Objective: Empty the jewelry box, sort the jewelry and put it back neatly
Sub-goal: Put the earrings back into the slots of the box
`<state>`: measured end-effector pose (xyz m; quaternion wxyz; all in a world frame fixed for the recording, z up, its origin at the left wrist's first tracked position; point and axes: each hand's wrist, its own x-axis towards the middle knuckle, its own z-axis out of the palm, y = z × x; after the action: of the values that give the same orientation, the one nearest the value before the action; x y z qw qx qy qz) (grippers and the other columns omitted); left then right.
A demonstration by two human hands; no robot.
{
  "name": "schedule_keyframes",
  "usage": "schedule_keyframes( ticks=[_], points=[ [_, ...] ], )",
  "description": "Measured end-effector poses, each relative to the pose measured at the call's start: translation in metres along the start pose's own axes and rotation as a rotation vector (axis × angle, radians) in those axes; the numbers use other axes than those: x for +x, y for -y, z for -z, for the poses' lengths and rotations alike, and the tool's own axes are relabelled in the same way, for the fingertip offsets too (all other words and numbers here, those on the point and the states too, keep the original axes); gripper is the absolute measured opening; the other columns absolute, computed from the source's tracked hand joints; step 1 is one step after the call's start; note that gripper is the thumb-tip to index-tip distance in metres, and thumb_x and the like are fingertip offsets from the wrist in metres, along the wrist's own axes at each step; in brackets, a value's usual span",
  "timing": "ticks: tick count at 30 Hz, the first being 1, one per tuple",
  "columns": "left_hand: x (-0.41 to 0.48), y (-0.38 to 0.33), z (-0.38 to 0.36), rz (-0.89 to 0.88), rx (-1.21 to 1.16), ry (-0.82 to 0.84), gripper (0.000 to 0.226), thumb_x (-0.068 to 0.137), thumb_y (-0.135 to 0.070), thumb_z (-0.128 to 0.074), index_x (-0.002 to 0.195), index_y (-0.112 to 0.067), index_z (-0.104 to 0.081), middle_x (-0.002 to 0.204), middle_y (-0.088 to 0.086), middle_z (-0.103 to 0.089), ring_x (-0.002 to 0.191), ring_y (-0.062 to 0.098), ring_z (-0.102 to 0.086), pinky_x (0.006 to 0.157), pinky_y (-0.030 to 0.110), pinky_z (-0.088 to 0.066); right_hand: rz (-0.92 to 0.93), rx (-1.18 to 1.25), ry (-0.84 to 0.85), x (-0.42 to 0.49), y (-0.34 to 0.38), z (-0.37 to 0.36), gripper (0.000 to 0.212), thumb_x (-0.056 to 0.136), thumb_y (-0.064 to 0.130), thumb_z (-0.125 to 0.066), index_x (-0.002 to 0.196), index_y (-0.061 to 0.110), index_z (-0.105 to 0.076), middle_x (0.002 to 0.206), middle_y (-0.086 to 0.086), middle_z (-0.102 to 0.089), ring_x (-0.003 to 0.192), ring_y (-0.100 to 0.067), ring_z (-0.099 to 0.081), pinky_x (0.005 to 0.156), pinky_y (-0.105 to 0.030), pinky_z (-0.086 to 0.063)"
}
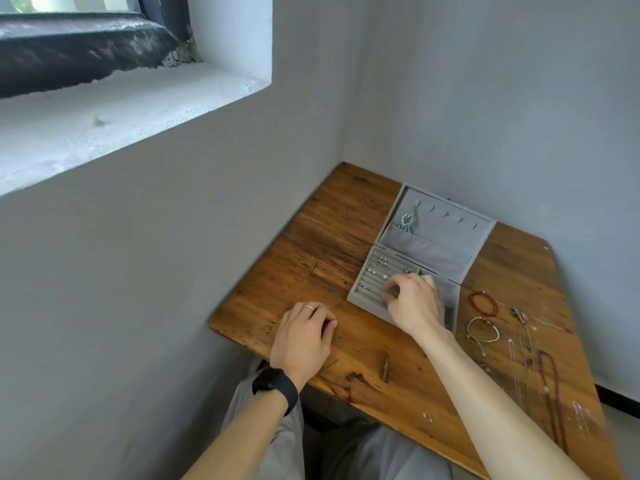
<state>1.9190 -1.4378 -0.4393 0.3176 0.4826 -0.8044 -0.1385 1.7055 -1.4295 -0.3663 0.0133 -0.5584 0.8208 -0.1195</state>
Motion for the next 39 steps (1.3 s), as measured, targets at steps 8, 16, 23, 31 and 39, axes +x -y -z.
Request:
schedule_keyframes(
  ticks=[8,16,23,31,39],
  points=[
    [0.002,-0.001,0.006,0.031,-0.035,0.075,0.008,0.095,-0.034,-0.061,0.099,-0.033,-0.069,0.113,-0.018,-0.062,0.108,0.004,-0.051,0.091,0.019,-0.034,0.038,0.045,-0.005,-0.003,-0.006,-0.001,0.017,0.095,0.028,-0.063,0.106,0.028,-0.076,0.12,0.004,-0.066,0.116,-0.022,-0.047,0.091,-0.037,-0.047],
    [0.057,-0.018,0.021,0.037,-0.217,0.15,0.012,0.094,-0.039,-0.064,0.1,-0.032,-0.071,0.119,-0.017,-0.057,0.115,0.004,-0.044,0.094,0.025,-0.04,-0.027,0.157,-0.202,-0.067,-0.058,-0.007,0.016,0.091,0.027,-0.065,0.105,0.026,-0.073,0.106,0.009,-0.068,0.102,-0.014,-0.05,0.079,-0.027,-0.042],
    [0.111,-0.056,0.001,-0.124,0.052,0.412,0.012,0.094,-0.039,-0.062,0.099,-0.032,-0.071,0.139,-0.006,-0.049,0.131,0.019,-0.04,0.103,0.041,-0.041,-0.021,0.28,-0.151,-0.1,-0.076,-0.024,0.035,0.094,0.034,-0.061,0.129,0.026,-0.062,0.122,0.011,-0.061,0.124,-0.009,-0.044,0.097,-0.022,-0.035],
    [0.119,-0.07,-0.012,-0.146,0.177,0.504,0.012,0.093,-0.042,-0.062,0.097,-0.035,-0.071,0.145,-0.005,-0.045,0.134,0.019,-0.035,0.104,0.044,-0.037,-0.033,0.328,-0.141,-0.102,-0.079,-0.024,0.038,0.096,0.032,-0.06,0.133,0.026,-0.06,0.132,0.008,-0.057,0.131,-0.011,-0.042,0.103,-0.028,-0.039],
    [0.114,-0.076,-0.015,-0.239,0.244,0.37,0.01,0.091,-0.038,-0.067,0.096,-0.032,-0.074,0.139,-0.005,-0.051,0.131,0.019,-0.04,0.101,0.04,-0.036,-0.024,0.336,-0.171,-0.103,-0.08,-0.028,0.039,0.095,0.031,-0.061,0.134,0.026,-0.059,0.133,0.007,-0.057,0.132,-0.012,-0.042,0.104,-0.031,-0.041]
  ],
)
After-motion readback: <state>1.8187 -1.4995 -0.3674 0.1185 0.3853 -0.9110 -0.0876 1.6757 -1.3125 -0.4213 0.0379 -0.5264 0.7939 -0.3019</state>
